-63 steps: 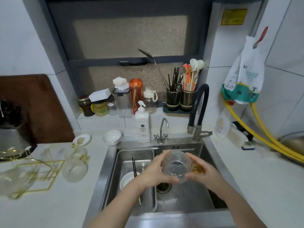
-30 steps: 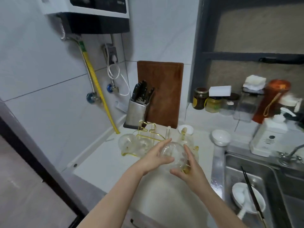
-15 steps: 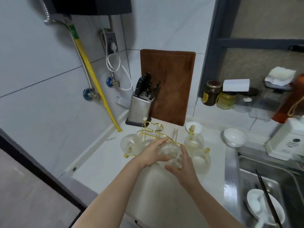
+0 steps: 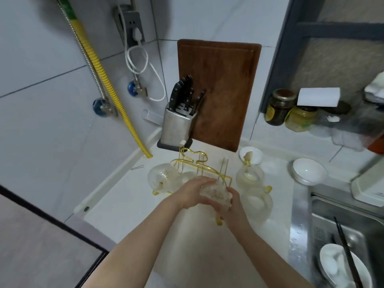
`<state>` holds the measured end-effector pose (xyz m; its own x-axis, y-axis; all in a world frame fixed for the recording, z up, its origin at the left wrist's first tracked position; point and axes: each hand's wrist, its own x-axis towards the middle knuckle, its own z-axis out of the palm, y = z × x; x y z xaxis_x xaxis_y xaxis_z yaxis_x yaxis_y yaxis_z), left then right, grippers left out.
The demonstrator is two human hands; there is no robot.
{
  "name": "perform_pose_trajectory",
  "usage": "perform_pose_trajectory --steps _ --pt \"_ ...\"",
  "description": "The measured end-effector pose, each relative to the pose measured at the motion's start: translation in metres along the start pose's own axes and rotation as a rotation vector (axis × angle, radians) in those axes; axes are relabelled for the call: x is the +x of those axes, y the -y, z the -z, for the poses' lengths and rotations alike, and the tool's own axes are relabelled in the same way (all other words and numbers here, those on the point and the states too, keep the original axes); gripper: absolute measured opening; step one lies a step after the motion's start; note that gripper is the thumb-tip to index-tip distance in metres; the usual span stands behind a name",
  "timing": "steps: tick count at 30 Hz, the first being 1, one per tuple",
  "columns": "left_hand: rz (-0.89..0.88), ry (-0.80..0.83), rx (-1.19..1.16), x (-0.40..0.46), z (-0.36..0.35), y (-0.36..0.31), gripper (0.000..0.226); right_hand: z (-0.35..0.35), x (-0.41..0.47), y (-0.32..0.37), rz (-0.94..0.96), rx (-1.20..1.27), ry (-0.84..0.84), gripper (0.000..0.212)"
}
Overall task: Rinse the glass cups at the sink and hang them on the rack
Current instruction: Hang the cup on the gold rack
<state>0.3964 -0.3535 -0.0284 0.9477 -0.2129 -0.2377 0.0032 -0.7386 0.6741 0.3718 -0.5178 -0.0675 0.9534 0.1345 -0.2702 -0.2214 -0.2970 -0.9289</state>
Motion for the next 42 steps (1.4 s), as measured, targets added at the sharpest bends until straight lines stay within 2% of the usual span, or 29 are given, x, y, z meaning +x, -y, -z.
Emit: perform_pose_trajectory --steps 4,12,19,23,26,28,31,34,36,42 --pt "-0.055 0.026 0.150 0.009 -0.001 0.003 0.070 -0.001 0.005 0.002 -0.096 0.077 -0.065 0.054" --pt "-0.151 0.105 0.334 0.018 0.003 0.006 0.068 -0.006 0.001 0.001 -0.156 0.160 -0.076 0.041" --pt "-0.212 0.104 0.371 0.016 0.000 0.005 0.064 0.000 0.002 0.009 -0.149 0.085 -0.096 0.038" --pt "-0.248 0.025 0.337 0.016 0.008 0.003 0.058 0.007 0.009 0.026 -0.047 -0.042 -0.131 0.035" --pt "-0.268 -0.137 0.284 0.021 0.028 -0.006 0.049 0.009 0.021 0.043 0.022 -0.123 -0.131 0.049" --pt "-0.250 -0.266 0.279 0.026 0.042 -0.011 0.041 0.008 0.030 0.054 0.044 -0.182 -0.099 0.053" --pt "-0.130 -0.463 0.429 0.035 0.053 -0.014 0.038 0.002 0.041 0.064 0.033 -0.233 0.011 0.055" --pt "0.023 -0.369 0.447 0.041 0.049 -0.013 0.048 -0.007 0.046 0.066 0.004 -0.291 0.114 0.058" --pt "0.059 -0.317 0.419 0.044 0.045 -0.011 0.051 -0.011 0.049 0.066 -0.010 -0.330 0.140 0.059" --pt "0.107 -0.365 0.327 0.052 0.045 -0.016 0.047 -0.013 0.051 0.067 -0.024 -0.362 0.141 0.063"
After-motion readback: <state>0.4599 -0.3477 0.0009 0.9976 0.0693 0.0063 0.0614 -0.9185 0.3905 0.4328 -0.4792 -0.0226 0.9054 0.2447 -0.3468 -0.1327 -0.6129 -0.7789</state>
